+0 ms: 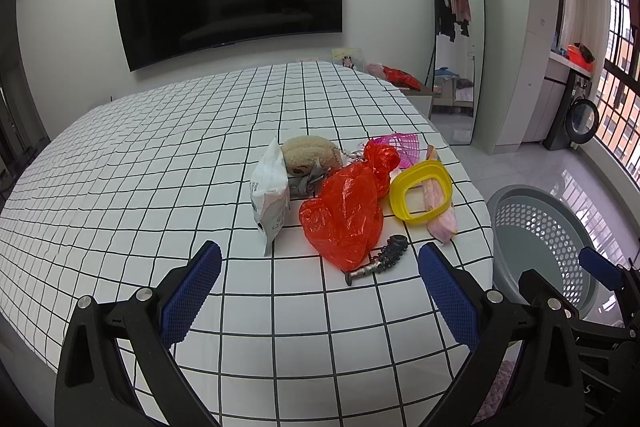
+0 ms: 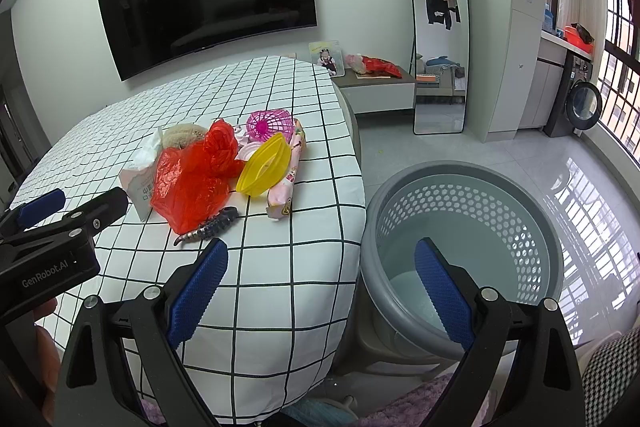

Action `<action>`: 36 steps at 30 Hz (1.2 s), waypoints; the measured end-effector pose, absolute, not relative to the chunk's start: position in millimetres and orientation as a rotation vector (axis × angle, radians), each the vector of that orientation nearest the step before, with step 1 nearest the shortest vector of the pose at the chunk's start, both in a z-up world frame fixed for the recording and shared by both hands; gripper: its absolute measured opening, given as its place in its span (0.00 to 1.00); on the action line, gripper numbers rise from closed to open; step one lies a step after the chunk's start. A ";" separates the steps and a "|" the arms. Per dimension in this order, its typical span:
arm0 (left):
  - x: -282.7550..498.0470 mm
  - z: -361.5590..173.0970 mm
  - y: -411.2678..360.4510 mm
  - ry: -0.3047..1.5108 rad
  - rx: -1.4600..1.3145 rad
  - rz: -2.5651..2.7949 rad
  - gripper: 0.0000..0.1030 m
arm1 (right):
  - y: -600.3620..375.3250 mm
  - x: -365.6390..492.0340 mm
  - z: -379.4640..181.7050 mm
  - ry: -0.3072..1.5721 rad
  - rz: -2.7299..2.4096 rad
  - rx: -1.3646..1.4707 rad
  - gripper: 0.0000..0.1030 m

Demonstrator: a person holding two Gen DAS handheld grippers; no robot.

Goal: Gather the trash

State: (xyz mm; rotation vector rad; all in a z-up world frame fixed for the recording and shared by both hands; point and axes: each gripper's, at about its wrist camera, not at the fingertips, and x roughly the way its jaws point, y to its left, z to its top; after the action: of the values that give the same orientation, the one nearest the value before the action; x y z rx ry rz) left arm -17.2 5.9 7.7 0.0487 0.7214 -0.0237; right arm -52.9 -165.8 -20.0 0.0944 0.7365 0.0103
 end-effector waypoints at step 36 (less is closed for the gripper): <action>9.5 -30.9 55.6 0.816 0.016 0.057 0.94 | -160.7 23.3 -63.9 0.836 0.067 0.128 0.88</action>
State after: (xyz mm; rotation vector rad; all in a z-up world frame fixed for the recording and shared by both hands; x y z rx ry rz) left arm 9.5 55.6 -30.9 0.0160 0.8160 0.0575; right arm 23.3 -160.7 -63.9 0.1280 0.8360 0.0671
